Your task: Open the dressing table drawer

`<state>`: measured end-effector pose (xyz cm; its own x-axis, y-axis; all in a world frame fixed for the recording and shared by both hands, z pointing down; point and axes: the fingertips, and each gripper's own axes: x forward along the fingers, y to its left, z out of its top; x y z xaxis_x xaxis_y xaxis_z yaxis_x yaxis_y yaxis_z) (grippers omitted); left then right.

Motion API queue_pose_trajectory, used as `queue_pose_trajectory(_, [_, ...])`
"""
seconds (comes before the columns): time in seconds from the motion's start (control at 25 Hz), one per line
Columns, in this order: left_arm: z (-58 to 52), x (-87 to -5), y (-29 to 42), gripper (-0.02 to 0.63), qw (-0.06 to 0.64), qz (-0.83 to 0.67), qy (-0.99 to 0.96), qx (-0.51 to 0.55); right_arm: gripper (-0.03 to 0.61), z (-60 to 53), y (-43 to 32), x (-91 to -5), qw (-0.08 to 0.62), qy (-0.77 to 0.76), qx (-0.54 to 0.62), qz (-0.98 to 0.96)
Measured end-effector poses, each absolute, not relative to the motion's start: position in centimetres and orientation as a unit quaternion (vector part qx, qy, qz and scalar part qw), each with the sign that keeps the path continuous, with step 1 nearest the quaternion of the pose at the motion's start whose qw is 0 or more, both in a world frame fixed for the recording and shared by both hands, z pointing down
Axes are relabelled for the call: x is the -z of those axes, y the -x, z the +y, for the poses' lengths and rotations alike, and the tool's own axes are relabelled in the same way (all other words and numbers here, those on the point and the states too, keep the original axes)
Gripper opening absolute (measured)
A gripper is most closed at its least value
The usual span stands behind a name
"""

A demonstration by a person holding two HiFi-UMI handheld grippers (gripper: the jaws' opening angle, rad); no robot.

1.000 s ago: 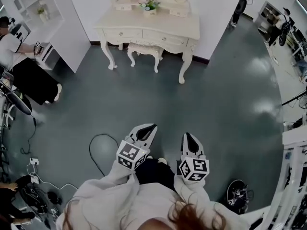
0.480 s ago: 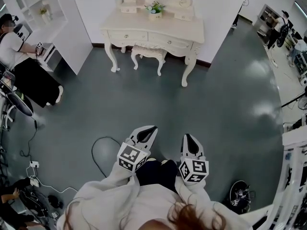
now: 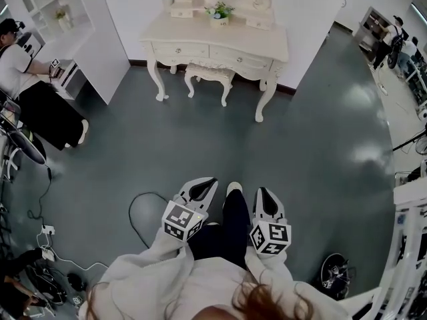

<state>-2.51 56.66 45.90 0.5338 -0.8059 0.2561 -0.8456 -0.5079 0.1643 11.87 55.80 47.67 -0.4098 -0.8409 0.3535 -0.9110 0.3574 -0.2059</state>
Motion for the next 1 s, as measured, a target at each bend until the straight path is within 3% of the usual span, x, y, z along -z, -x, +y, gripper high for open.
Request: queue_pose_trajectory(1.0, [35.1,-45.2,2.3,0.018,0.129,-0.516,-0.845,-0.054,0.04,33.8,-13.8,-47.8,0.108,-0.512,-0.177,-0.833])
